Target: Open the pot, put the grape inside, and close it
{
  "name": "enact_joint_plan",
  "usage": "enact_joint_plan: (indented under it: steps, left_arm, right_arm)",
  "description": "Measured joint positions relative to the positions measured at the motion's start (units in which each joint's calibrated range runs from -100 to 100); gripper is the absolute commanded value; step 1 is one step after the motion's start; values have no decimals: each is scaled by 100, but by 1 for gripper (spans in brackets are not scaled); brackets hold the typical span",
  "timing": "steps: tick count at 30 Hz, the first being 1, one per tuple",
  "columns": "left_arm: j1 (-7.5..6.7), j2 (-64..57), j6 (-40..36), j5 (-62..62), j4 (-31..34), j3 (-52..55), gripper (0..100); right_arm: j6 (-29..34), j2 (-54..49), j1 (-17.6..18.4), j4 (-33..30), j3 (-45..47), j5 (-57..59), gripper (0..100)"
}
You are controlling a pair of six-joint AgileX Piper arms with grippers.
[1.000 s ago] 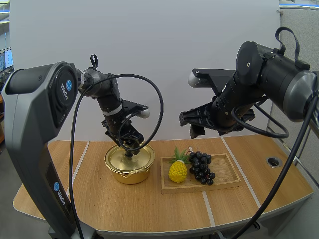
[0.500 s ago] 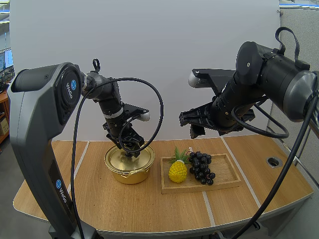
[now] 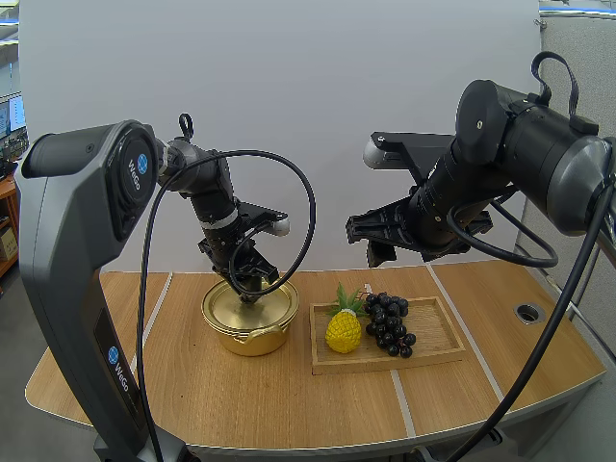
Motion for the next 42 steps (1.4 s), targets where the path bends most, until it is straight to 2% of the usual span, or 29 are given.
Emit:
enact_joint_plan:
  steps: [11,14,17,23,28,35,42]
  left_arm:
    - [0,0,10,111,-41,-39,0]
    - [0,-194,-125,1084,-30,-776,0]
    - [0,-818,-156,1158,-41,-1496,0]
    - [0,-1444,-225,1223,-41,-2142,0]
    - [0,-2281,-272,1305,-41,-3412,0]
    - [0,-2688,-400,1316,-4,-4796,0]
    - [0,-2738,-570,1316,325,-6227,0]
  right_arm:
    - [0,0,0,0,0,0,100]
    - [0,0,0,0,0,0,100]
    - [0,0,0,0,0,0,100]
    - [0,0,0,0,0,0,100]
    - [0,0,0,9,0,0,100]
    - [0,0,0,9,0,-15,100]
    - [24,0,0,107,0,-121,100]
